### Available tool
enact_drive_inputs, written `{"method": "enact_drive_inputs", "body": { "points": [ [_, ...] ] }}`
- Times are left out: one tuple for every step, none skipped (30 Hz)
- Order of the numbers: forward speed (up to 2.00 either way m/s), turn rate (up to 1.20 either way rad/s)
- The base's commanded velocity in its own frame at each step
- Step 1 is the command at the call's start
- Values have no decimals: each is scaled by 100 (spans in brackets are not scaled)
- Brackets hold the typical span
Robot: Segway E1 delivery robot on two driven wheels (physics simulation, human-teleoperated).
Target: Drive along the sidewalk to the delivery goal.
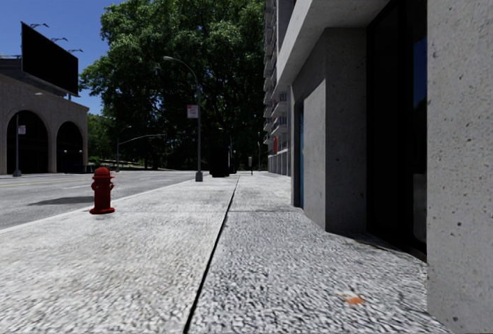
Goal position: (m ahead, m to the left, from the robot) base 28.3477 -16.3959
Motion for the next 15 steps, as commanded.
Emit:
{"method": "enact_drive_inputs", "body": {
  "points": [
    [200, 0],
    [200, 0],
    [200, 0],
    [200, 0],
    [200, 0],
    [200, 0],
    [200, 0],
    [200, 0],
    [200, 0],
    [200, 0],
    [200, 0],
    [200, 0],
    [200, 0],
    [200, 0],
    [200, 0]
  ]
}}
